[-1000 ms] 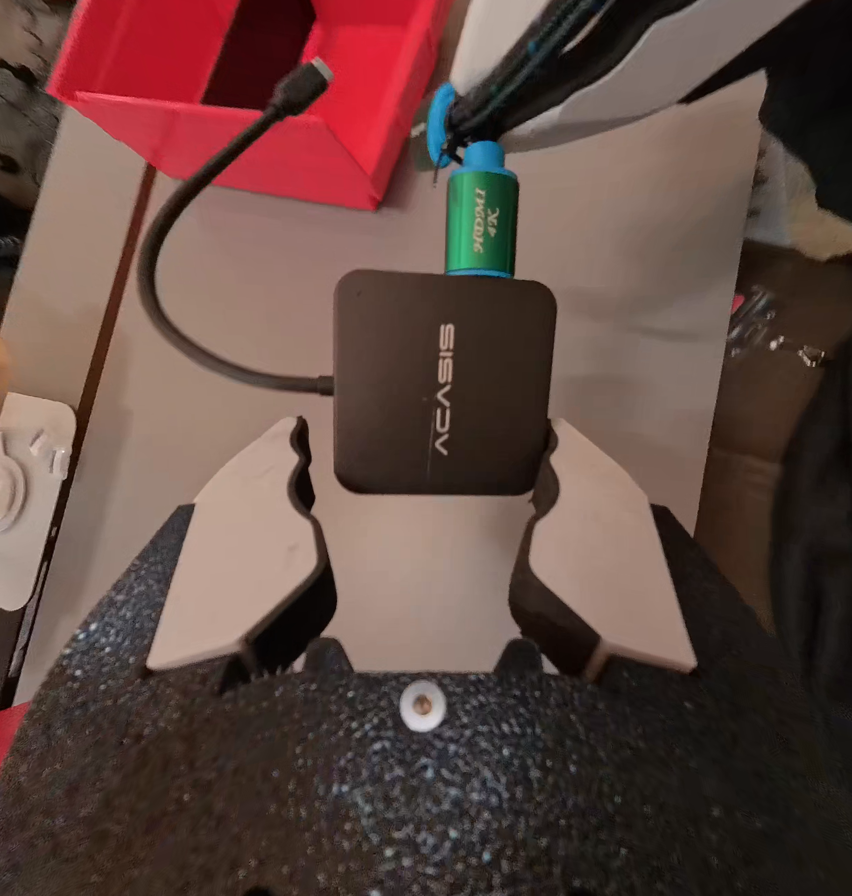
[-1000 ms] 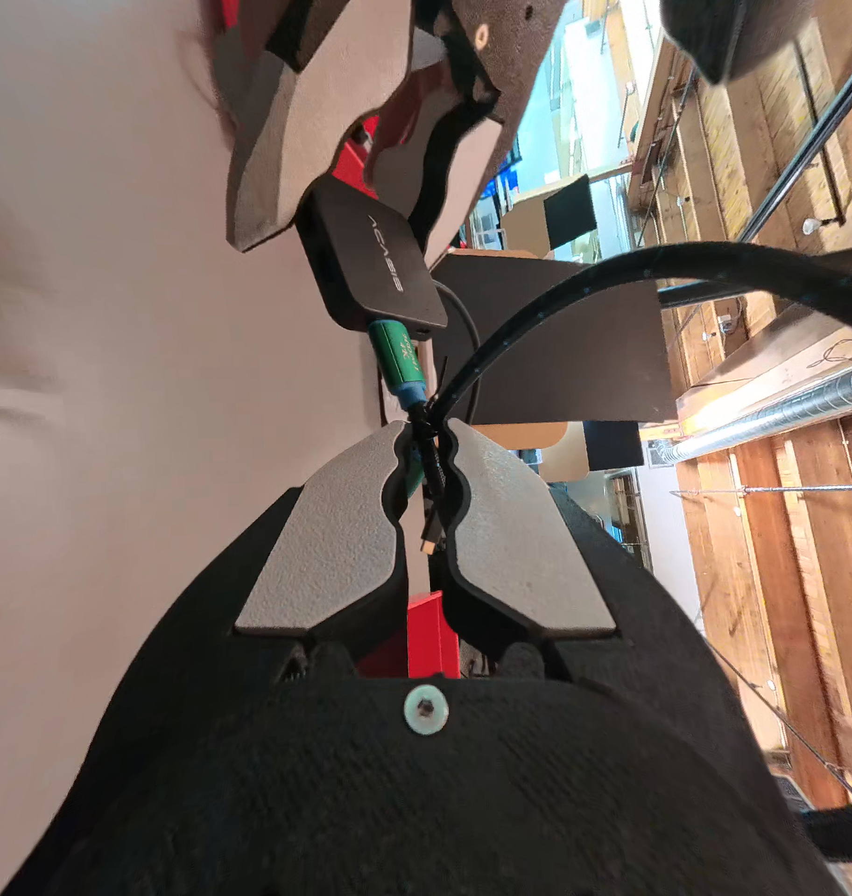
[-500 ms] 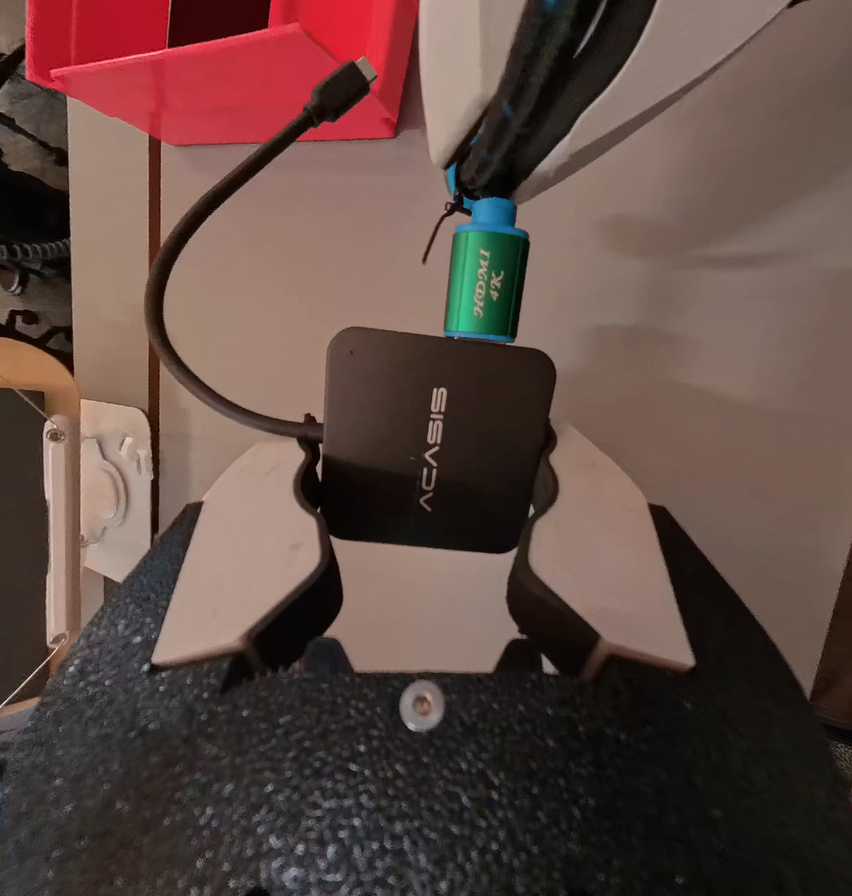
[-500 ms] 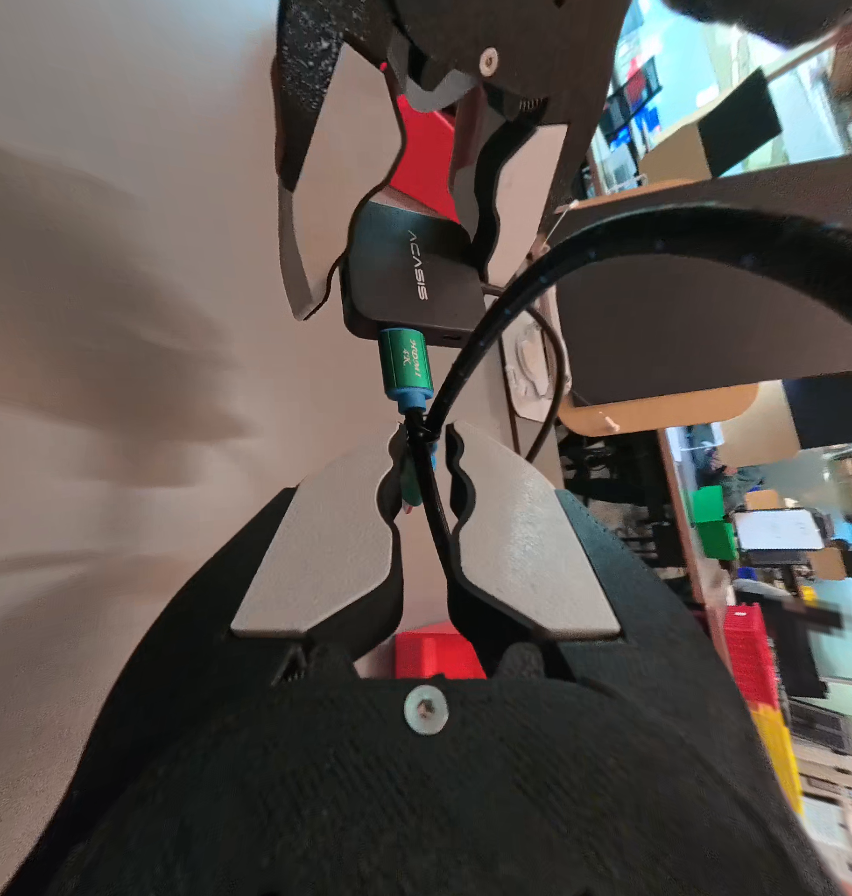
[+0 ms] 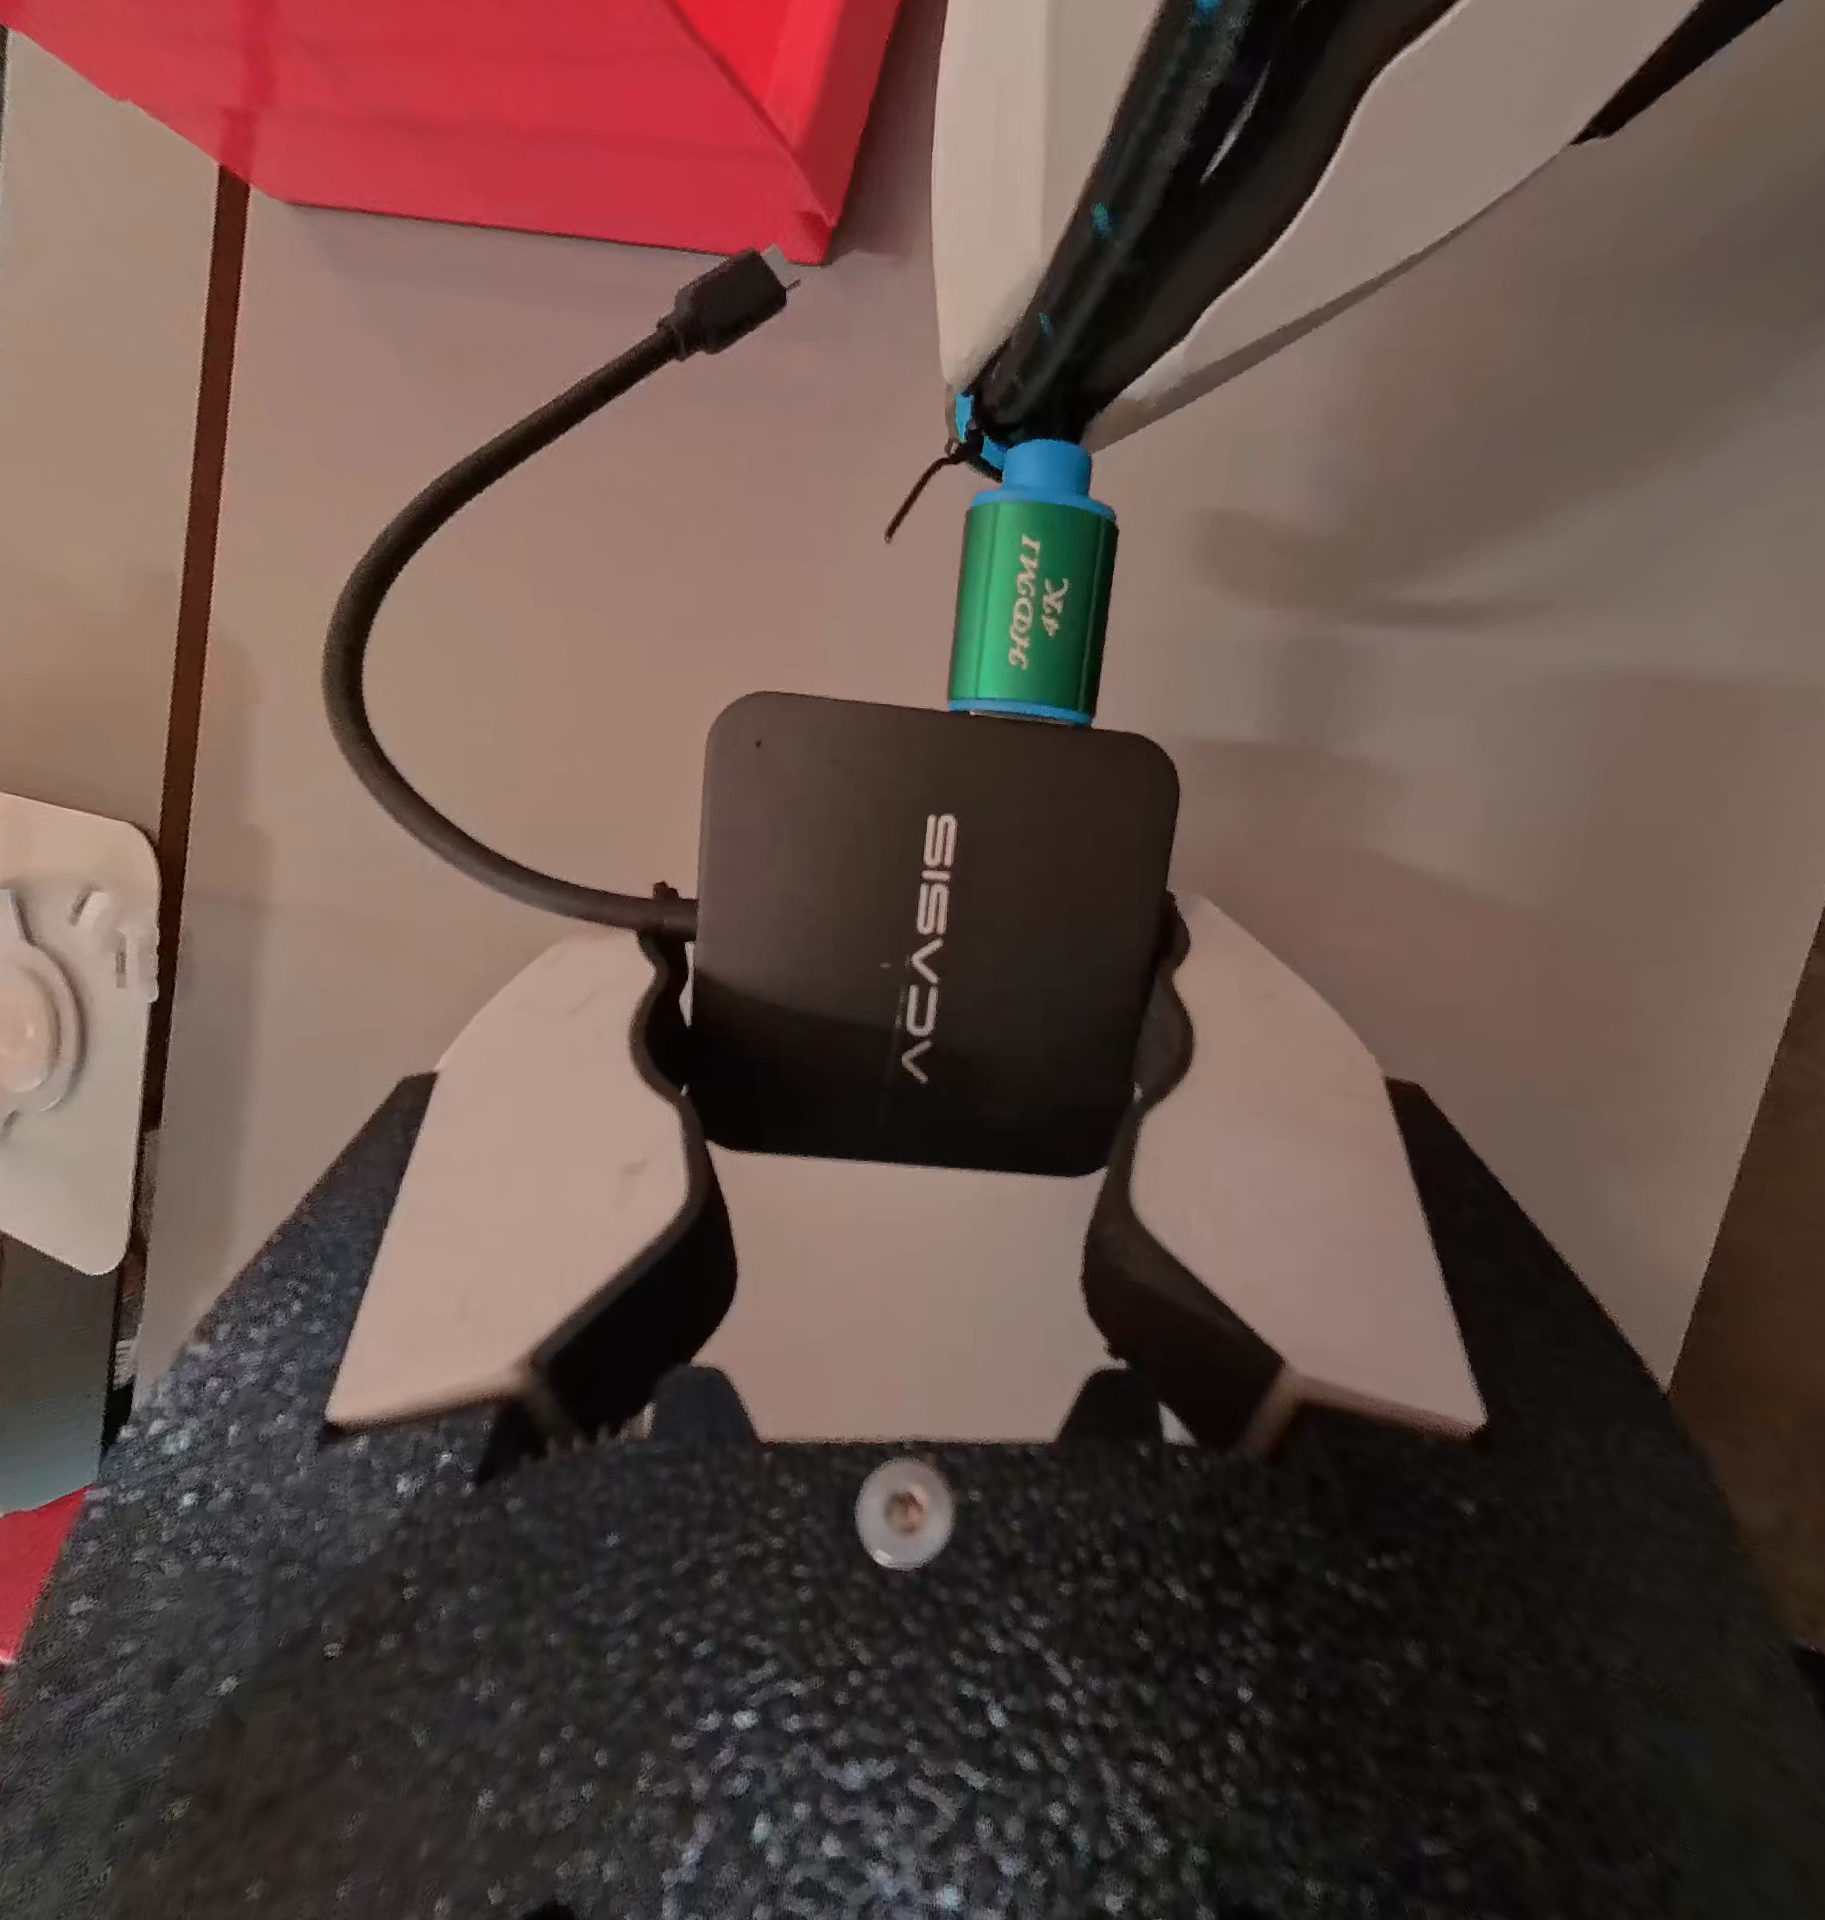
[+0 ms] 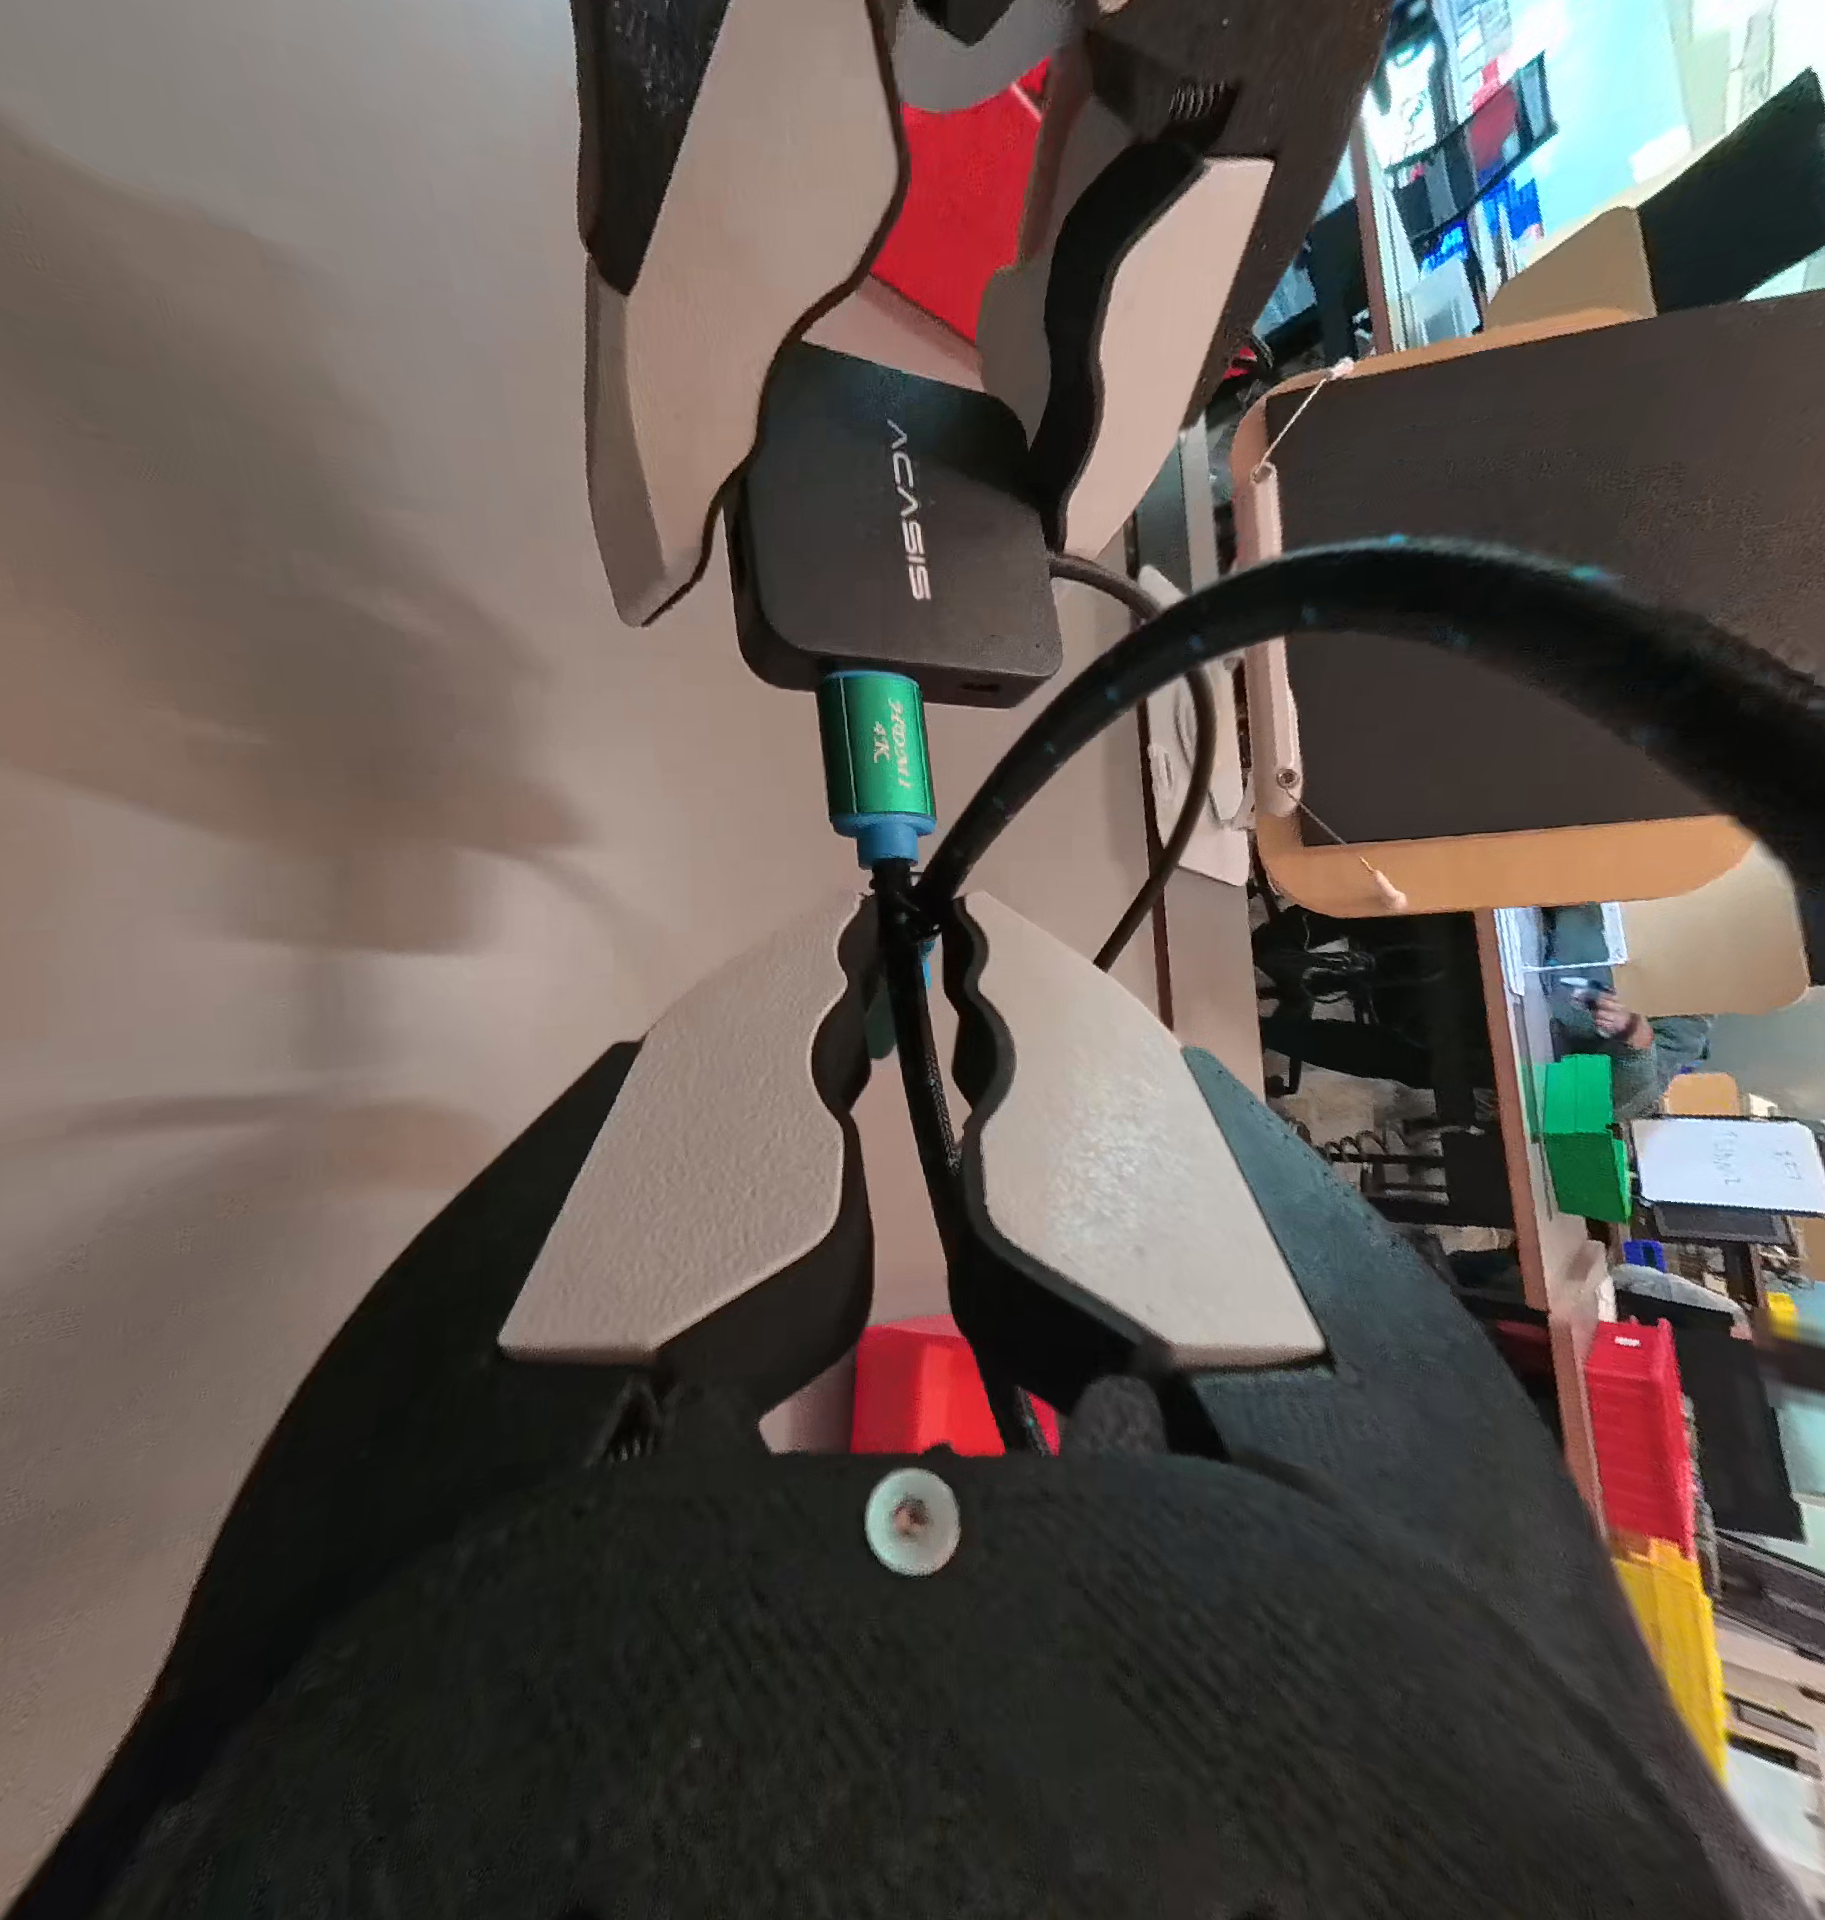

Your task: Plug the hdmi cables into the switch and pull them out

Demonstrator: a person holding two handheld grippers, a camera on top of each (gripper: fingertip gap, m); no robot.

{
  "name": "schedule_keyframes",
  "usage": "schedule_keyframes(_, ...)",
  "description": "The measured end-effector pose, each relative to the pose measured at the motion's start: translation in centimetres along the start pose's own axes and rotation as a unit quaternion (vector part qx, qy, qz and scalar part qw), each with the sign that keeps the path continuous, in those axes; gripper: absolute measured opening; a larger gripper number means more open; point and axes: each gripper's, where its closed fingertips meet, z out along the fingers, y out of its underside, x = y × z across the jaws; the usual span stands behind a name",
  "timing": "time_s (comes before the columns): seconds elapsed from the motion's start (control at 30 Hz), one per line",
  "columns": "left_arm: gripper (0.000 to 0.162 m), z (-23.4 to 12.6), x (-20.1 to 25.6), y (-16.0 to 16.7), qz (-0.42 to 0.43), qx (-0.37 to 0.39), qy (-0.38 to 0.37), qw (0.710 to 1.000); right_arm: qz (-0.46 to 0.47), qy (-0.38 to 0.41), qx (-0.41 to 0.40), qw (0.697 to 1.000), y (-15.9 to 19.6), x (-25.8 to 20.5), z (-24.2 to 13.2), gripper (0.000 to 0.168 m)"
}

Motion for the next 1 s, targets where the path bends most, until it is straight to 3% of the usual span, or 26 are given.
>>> schedule_keyframes(0.23, 0.078, -1.0, 0.6, 0.1, -0.024, 0.022, 0.031, 0.999, -0.014, -0.003, 0.005, 1.000, 0.0, -0.1, 0.4, 0.013)
schedule_keyframes(0.4, 0.077, -1.1, 0.0, 0.5, 0.022, -0.006, -0.018, 1.000, -0.032, 0.000, -0.024, 0.999, 0.1, -0.1, 0.7, 0.013)
schedule_keyframes(0.53, 0.077, -1.3, 0.2, 0.6, 0.024, 0.003, -0.013, 1.000, -0.017, -0.014, -0.019, 1.000, -0.1, -0.4, 0.6, 0.013)
schedule_keyframes(0.57, 0.077, -1.4, -0.3, 1.6, 0.035, -0.022, -0.029, 0.999, -0.024, -0.008, -0.060, 0.998, 1.1, -0.1, 0.5, 0.012)
schedule_keyframes(0.6, 0.077, -2.0, -1.9, 3.7, 0.052, -0.071, -0.075, 0.993, -0.038, -0.001, -0.169, 0.985, 5.0, 0.4, -0.2, 0.012)
schedule_keyframes(0.63, 0.077, -2.8, -2.6, 5.1, 0.039, -0.078, -0.085, 0.993, -0.018, -0.001, -0.193, 0.981, 7.4, 0.6, -1.0, 0.012)
schedule_keyframes(0.7, 0.077, -4.8, -1.3, 3.5, -0.065, 0.045, 0.002, 0.997, 0.052, 0.027, -0.066, 0.996, 6.5, 2.0, -2.4, 0.012)
schedule_keyframes(0.8, 0.077, -7.4, -3.9, 4.0, -0.085, 0.062, -0.083, 0.991, 0.115, 0.090, -0.130, 0.981, 9.6, 4.7, -5.6, 0.012)
schedule_keyframes(0.87, 0.077, -8.7, -4.3, 2.9, -0.101, 0.120, -0.110, 0.981, 0.180, 0.153, -0.175, 0.956, 13.0, 6.3, -7.3, 0.012)
schedule_keyframes(1.0, 0.077, -9.6, -5.3, 2.4, -0.113, 0.177, -0.177, 0.962, 0.325, 0.123, -0.271, 0.897, 20.4, 4.1, -7.8, 0.012)
